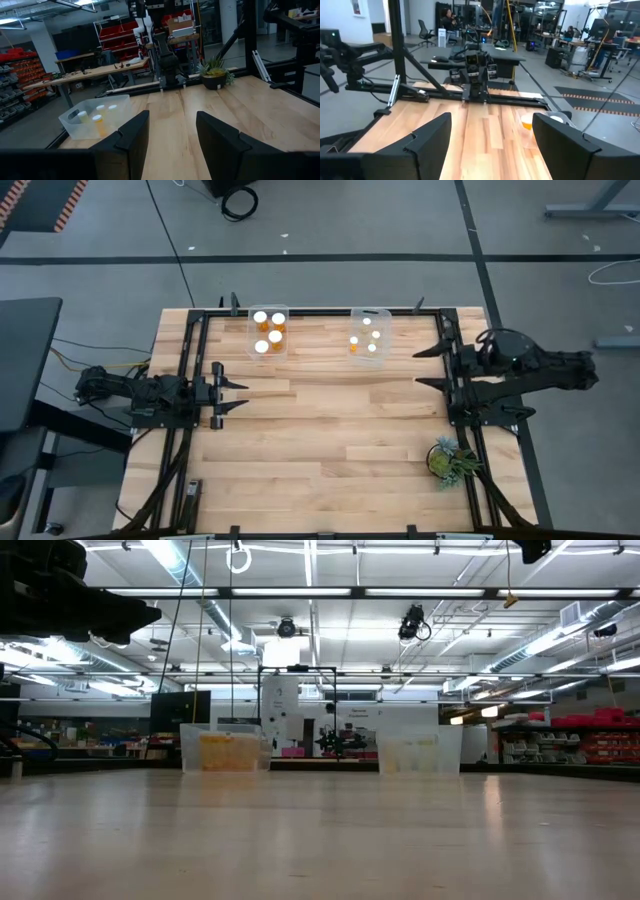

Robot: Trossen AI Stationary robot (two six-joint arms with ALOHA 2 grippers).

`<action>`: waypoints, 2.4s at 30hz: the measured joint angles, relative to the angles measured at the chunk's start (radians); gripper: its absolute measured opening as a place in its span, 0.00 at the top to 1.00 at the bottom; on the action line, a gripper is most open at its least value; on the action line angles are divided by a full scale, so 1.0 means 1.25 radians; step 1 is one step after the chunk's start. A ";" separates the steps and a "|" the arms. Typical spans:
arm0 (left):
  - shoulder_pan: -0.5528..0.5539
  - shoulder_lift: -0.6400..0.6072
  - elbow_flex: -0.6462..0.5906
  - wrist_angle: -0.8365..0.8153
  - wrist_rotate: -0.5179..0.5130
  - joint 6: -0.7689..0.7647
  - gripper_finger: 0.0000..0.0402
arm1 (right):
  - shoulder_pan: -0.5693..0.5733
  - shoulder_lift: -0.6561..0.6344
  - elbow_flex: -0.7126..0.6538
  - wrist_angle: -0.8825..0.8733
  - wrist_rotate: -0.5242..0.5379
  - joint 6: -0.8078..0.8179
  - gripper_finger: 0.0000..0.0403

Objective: Pick and place medicine bottles into bin by pill shape (circle, oval)
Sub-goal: Return to Home Position

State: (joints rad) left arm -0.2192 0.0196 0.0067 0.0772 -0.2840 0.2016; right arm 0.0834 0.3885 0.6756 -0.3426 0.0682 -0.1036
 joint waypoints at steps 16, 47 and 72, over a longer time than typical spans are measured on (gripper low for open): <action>0.000 0.000 0.000 0.000 0.000 0.000 0.57 | 0.000 -0.015 -0.105 0.065 -0.020 -0.013 0.29; 0.000 0.000 0.000 0.000 0.000 0.000 0.57 | 0.000 -0.074 -0.345 0.321 -0.001 -0.028 0.29; 0.000 0.000 0.000 0.000 0.000 0.000 0.57 | 0.000 -0.078 -0.516 0.505 0.024 -0.020 0.29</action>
State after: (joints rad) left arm -0.2195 0.0196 0.0068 0.0771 -0.2841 0.2015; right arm 0.0837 0.2916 0.0302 0.2886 0.0981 -0.1290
